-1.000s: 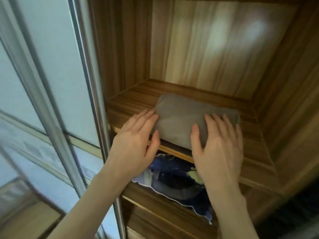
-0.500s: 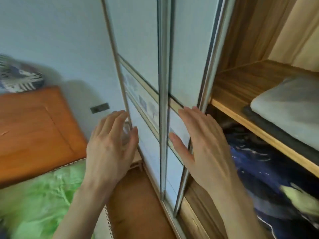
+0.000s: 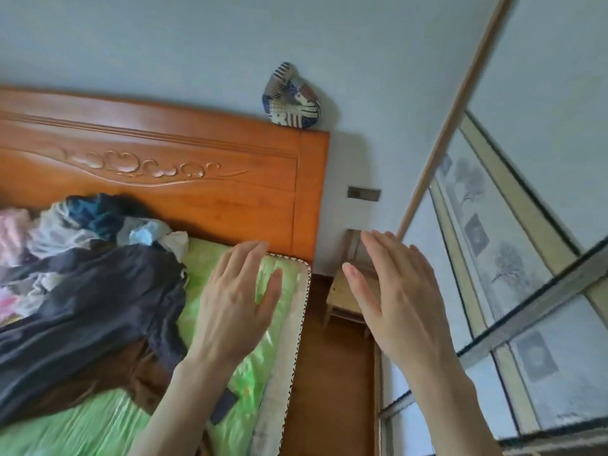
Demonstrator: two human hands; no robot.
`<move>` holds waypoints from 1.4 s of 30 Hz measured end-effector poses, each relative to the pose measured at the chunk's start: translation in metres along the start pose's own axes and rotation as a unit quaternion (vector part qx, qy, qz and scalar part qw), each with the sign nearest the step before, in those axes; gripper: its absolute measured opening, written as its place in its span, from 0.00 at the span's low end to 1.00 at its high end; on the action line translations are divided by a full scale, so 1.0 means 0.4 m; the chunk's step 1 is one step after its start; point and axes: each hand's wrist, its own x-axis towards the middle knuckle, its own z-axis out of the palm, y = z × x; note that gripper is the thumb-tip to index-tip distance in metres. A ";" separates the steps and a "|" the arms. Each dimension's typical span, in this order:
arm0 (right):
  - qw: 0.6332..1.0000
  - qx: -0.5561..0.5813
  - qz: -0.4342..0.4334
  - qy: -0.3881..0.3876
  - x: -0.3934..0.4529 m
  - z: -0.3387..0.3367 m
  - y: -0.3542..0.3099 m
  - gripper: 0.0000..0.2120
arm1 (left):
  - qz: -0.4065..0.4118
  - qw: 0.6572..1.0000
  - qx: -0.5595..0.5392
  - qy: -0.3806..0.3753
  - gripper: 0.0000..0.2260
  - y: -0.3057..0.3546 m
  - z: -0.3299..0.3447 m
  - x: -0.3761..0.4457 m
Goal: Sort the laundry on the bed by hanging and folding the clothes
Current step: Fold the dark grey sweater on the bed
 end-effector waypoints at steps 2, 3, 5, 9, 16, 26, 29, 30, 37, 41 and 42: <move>0.999 0.023 -0.030 -0.007 0.039 0.061 -0.047 0.27 | -0.036 0.999 0.013 0.002 0.20 -0.073 -0.001 -0.014; 0.999 0.030 -0.040 -0.011 0.057 0.090 -0.071 0.27 | -0.055 0.998 0.019 0.001 0.21 -0.108 -0.003 -0.020; 0.998 0.034 -0.052 -0.019 0.090 0.143 -0.115 0.26 | -0.094 0.995 0.026 -0.002 0.22 -0.176 -0.006 -0.028; 0.995 0.061 -0.081 -0.025 0.156 0.243 -0.203 0.25 | -0.146 0.988 0.049 0.016 0.22 -0.301 -0.023 -0.050; 0.973 0.125 -0.166 -0.101 0.236 0.397 -0.361 0.25 | -0.267 0.955 0.110 0.072 0.22 -0.467 -0.081 -0.141; 0.935 0.195 -0.228 -0.189 0.303 0.627 -0.516 0.25 | -0.361 0.910 0.182 0.094 0.21 -0.610 -0.082 -0.202; 0.926 0.208 -0.223 -0.224 0.346 0.728 -0.530 0.26 | -0.387 0.895 0.205 0.087 0.19 -0.664 -0.046 -0.184; 0.925 0.209 -0.218 -0.231 0.361 0.758 -0.534 0.26 | -0.393 0.892 0.209 0.083 0.19 -0.678 -0.033 -0.173; 0.910 0.211 -0.178 -0.310 0.517 1.028 -0.553 0.26 | -0.430 0.877 0.210 0.048 0.19 -0.846 0.104 -0.023; 0.906 0.209 -0.163 -0.330 0.593 1.200 -0.561 0.27 | -0.422 0.881 0.211 0.037 0.19 -0.999 0.203 0.076; 0.905 0.212 -0.160 -0.333 0.608 1.244 -0.563 0.27 | -0.417 0.884 0.209 0.035 0.19 -1.039 0.230 0.093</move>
